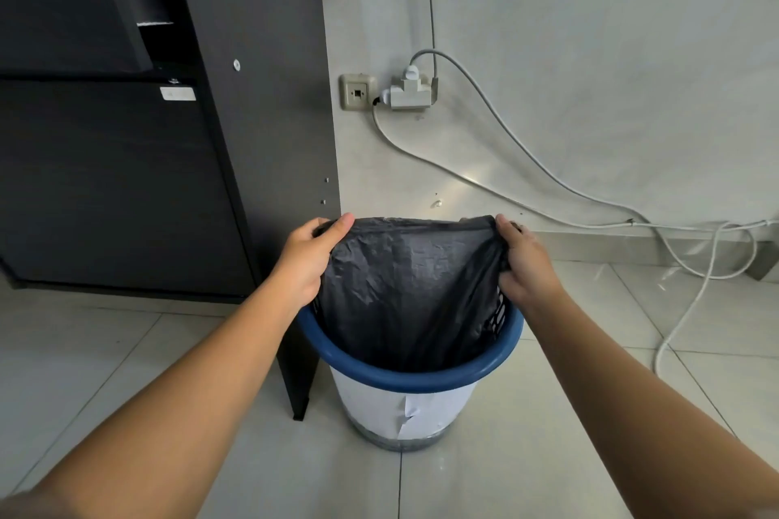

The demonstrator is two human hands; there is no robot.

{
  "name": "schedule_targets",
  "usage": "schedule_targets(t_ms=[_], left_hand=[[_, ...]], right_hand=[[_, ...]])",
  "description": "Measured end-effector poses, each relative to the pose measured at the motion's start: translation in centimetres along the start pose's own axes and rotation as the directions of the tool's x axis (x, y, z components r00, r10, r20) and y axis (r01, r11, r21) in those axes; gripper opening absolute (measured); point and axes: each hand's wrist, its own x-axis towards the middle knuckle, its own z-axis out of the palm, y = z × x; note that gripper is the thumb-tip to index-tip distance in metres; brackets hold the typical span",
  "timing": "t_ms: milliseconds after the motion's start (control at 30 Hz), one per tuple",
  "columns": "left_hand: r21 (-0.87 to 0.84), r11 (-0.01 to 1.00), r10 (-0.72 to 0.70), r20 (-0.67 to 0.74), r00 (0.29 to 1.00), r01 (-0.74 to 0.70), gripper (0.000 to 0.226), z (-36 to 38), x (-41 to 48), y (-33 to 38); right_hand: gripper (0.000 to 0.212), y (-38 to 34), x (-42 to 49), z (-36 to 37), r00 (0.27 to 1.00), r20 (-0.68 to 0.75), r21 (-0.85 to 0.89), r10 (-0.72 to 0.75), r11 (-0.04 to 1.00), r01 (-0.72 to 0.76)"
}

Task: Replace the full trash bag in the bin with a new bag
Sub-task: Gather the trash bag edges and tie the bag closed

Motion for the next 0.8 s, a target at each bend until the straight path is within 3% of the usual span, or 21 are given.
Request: schedule_targets(t_ms=[67, 133, 267, 333, 367, 433, 533, 600, 700, 800], left_hand=[[-0.043, 0.999, 0.008, 0.005, 1.0, -0.008, 0.02, 0.6, -0.2, 0.0], [-0.128, 0.992, 0.025, -0.002, 1.0, -0.025, 0.019, 1.5, -0.2, -0.2], [-0.256, 0.966, 0.035, -0.003, 0.999, -0.034, 0.017, 2.6, -0.2, -0.6], [-0.166, 0.985, 0.054, -0.011, 0.998, -0.055, 0.013, 3.0, 0.0, -0.9], [-0.1, 0.993, 0.059, -0.004, 0.998, -0.059, 0.013, 3.3, 0.1, -1.0], [-0.073, 0.997, 0.028, 0.059, 0.998, -0.023, 0.033, 3.9, 0.1, -1.0], [-0.246, 0.969, -0.011, 0.078, 0.997, 0.03, 0.053, 4.5, 0.1, -0.7], [-0.178, 0.984, 0.005, 0.048, 0.999, 0.003, 0.052, 4.2, 0.4, -0.7], [-0.153, 0.988, 0.015, 0.061, 0.998, -0.006, 0.045, 3.2, 0.7, -1.2], [-0.173, 0.985, 0.016, 0.06, 0.998, -0.006, 0.018, 2.7, 0.2, -1.7]], right_hand=[[0.018, 0.4, 0.1, 0.7, 0.997, -0.017, -0.182, -0.077, 0.981, 0.072], [0.019, 0.5, -0.1, 1.7, 0.987, -0.001, -0.434, -0.163, 0.889, 0.146], [0.056, 0.2, -1.0, 2.4, 0.952, 0.242, -0.771, -0.186, 0.559, 0.305], [0.057, 0.3, -1.1, 2.4, 0.919, 0.362, -0.834, -0.153, 0.387, 0.393], [0.053, 0.5, -1.0, 2.4, 0.904, 0.406, -0.832, -0.132, 0.356, 0.426], [0.042, 0.9, -0.9, 2.7, 0.863, 0.494, -0.774, -0.102, 0.401, 0.491], [0.018, 1.5, -1.0, 3.1, 0.819, 0.572, -0.717, -0.046, 0.457, 0.527], [0.01, 1.4, -1.0, 3.1, 0.816, 0.578, -0.723, -0.01, 0.457, 0.518], [0.018, 1.1, -0.7, 2.6, 0.832, 0.555, -0.733, -0.022, 0.46, 0.501], [0.021, 1.0, -0.5, 2.2, 0.852, 0.522, -0.743, -0.045, 0.466, 0.48]])
